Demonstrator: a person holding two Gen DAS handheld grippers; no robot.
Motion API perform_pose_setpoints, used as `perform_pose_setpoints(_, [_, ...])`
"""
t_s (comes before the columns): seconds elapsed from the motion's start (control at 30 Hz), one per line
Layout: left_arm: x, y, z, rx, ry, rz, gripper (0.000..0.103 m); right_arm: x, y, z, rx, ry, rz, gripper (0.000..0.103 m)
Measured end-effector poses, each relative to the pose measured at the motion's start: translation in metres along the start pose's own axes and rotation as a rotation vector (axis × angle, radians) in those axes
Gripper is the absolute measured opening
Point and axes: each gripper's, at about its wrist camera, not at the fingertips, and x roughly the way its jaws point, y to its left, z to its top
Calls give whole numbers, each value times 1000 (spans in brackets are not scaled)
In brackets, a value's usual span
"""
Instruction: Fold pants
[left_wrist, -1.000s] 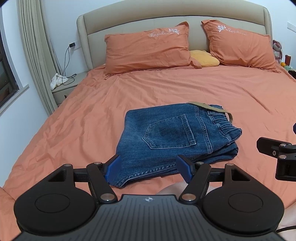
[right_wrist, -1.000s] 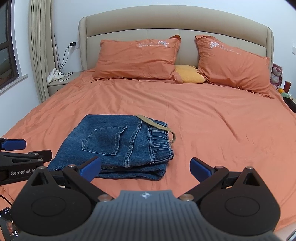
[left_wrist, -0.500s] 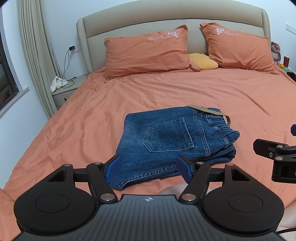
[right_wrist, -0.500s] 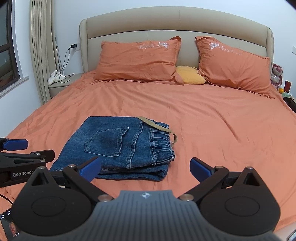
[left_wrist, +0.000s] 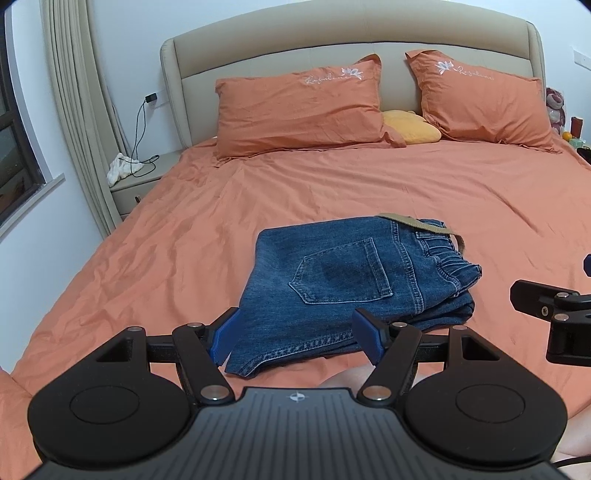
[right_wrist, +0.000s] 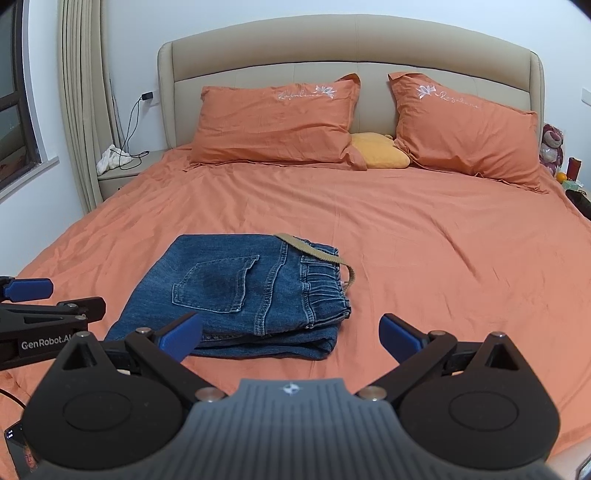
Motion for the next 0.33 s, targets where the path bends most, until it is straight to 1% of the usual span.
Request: perform_pose_setpoints(0.33, [-5,1,2,-2,-11,-5,80,-5,-3,-1,12,-10,-2,97])
